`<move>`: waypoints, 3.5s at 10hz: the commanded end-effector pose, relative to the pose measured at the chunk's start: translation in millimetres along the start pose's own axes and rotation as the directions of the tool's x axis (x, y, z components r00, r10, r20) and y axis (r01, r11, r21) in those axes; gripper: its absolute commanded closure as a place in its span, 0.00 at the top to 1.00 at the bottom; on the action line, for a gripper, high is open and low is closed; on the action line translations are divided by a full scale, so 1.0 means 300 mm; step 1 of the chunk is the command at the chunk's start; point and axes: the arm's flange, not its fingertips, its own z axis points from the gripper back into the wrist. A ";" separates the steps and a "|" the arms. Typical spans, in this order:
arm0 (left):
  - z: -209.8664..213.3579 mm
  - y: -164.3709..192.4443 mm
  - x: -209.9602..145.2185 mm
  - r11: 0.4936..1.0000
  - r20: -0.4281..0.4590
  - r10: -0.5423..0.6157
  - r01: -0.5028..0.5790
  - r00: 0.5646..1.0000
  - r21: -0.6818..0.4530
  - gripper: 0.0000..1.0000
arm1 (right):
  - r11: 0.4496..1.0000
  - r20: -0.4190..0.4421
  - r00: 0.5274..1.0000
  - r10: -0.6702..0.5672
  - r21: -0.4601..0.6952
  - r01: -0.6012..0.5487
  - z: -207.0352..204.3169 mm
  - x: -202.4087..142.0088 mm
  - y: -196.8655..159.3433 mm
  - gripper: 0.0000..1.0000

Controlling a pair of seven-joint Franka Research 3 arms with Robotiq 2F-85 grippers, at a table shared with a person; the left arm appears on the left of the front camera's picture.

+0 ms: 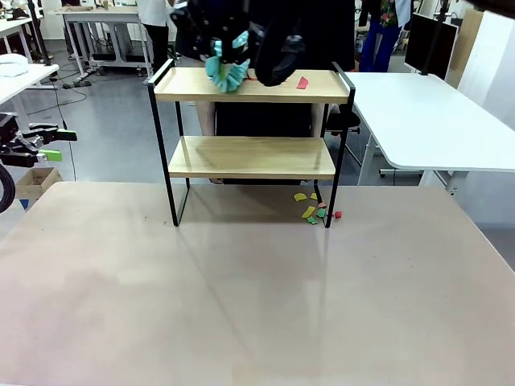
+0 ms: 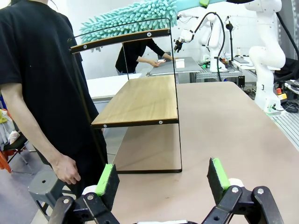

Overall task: Clean the shelf.
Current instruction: Clean the specific section of the Shelf indicated by the human with the Duster.

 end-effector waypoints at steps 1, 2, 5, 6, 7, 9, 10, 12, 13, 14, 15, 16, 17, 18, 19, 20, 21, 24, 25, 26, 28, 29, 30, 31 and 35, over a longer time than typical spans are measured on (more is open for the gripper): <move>0.000 -0.008 0.010 1.000 -0.006 -0.011 0.011 1.000 -0.009 1.00 | 0.999 -0.001 1.000 0.030 -0.034 -0.030 0.030 -0.008 -0.122 0.14; 0.000 -0.008 0.010 1.000 -0.006 -0.011 0.011 1.000 -0.009 1.00 | 0.998 -0.008 0.999 0.038 -0.058 -0.038 0.035 0.000 -0.161 0.14; 0.000 -0.008 0.010 1.000 -0.006 -0.011 0.011 1.000 -0.009 1.00 | 0.988 -0.027 0.998 0.057 -0.145 -0.061 0.030 0.026 -0.281 0.14; 0.000 -0.008 0.010 1.000 -0.006 -0.011 0.011 1.000 -0.009 1.00 | 0.983 -0.034 0.997 0.070 -0.168 -0.075 0.031 0.031 -0.314 0.14; 0.000 -0.008 0.010 1.000 -0.006 -0.011 0.011 1.000 -0.009 1.00 | 0.977 -0.038 0.996 0.080 -0.197 -0.086 0.037 0.038 -0.356 0.14; 0.000 -0.008 0.010 1.000 -0.006 -0.011 0.011 1.000 -0.009 1.00 | 0.958 -0.049 0.995 0.088 -0.269 -0.098 0.061 0.058 -0.447 0.14; 0.000 -0.008 0.010 1.000 -0.006 -0.011 0.011 1.000 -0.009 1.00 | 0.944 -0.050 0.993 0.109 -0.308 -0.119 0.073 0.067 -0.489 0.14; 0.000 -0.008 0.010 1.000 -0.006 -0.011 0.011 1.000 -0.009 1.00 | 0.923 -0.009 0.993 0.116 -0.369 -0.111 0.105 0.081 -0.549 0.14; 0.000 -0.008 0.010 1.000 -0.006 -0.011 0.011 1.000 -0.009 1.00 | 0.922 0.043 0.990 0.132 -0.371 -0.107 0.139 0.078 -0.549 0.14; 0.000 -0.008 0.010 1.000 -0.006 -0.011 0.011 1.000 -0.009 1.00 | 0.937 0.102 0.987 0.124 -0.339 -0.082 0.162 0.072 -0.530 0.14; 0.000 -0.008 0.010 1.000 -0.006 -0.011 0.011 1.000 -0.009 1.00 | 0.933 -0.005 0.994 0.108 -0.345 -0.103 0.118 0.090 -0.511 0.14; 0.000 -0.008 0.010 1.000 -0.006 -0.011 0.011 1.000 -0.009 1.00 | 0.933 -0.005 0.994 0.108 -0.345 -0.103 0.118 0.090 -0.511 0.14; 0.000 -0.008 0.010 1.000 -0.006 -0.011 0.011 1.000 -0.009 1.00 | 0.933 -0.005 0.994 0.108 -0.345 -0.103 0.118 0.090 -0.511 0.14; 0.000 -0.008 0.010 1.000 -0.006 -0.011 0.011 1.000 -0.009 1.00 | 0.933 -0.005 0.994 0.108 -0.345 -0.103 0.118 0.090 -0.511 0.14; 0.000 -0.008 0.010 1.000 -0.006 -0.011 0.011 1.000 -0.009 1.00 | 0.933 -0.005 0.994 0.108 -0.345 -0.103 0.118 0.090 -0.511 0.14; 0.000 -0.008 0.010 1.000 -0.006 -0.011 0.011 1.000 -0.009 1.00 | 0.934 -0.002 0.993 0.119 -0.340 -0.112 0.112 0.078 -0.494 0.14; 0.000 -0.008 0.010 1.000 -0.006 -0.011 0.011 1.000 -0.009 1.00 | 0.914 0.018 0.990 0.141 -0.386 -0.124 0.136 0.069 -0.497 0.14; 0.000 -0.008 0.010 1.000 -0.006 -0.011 0.011 1.000 -0.009 1.00 | 0.873 0.069 0.980 0.186 -0.468 -0.133 0.211 0.039 -0.488 0.14; 0.000 -0.008 0.010 1.000 -0.006 -0.011 0.011 1.000 -0.009 1.00 | 0.899 0.090 0.975 0.206 -0.411 -0.152 0.251 0.028 -0.477 0.14; 0.000 -0.008 0.010 1.000 -0.006 -0.011 0.011 1.000 -0.009 1.00 | 0.923 0.106 0.972 0.211 -0.350 -0.162 0.282 0.025 -0.475 0.14; 0.000 -0.008 0.010 1.000 -0.006 -0.011 0.011 1.000 -0.009 1.00 | 0.956 0.150 0.963 0.223 -0.226 -0.187 0.350 0.016 -0.484 0.14; 0.000 -0.008 0.010 1.000 -0.006 -0.011 0.011 1.000 -0.009 1.00 | 0.968 0.151 0.961 0.231 -0.139 -0.211 0.381 0.015 -0.499 0.14; 0.000 -0.008 0.010 1.000 -0.006 -0.011 0.011 1.000 -0.009 1.00 | 0.971 0.155 0.958 0.241 -0.052 -0.235 0.411 0.015 -0.523 0.14; 0.000 -0.008 0.010 1.000 -0.006 -0.011 0.011 1.000 -0.009 1.00 | 0.965 0.147 0.956 0.252 0.037 -0.260 0.433 0.015 -0.548 0.14; 0.000 -0.008 0.010 1.000 -0.006 -0.011 0.011 1.000 -0.009 1.00 | 0.850 0.066 0.913 0.403 0.343 -0.400 0.495 0.000 -0.655 0.14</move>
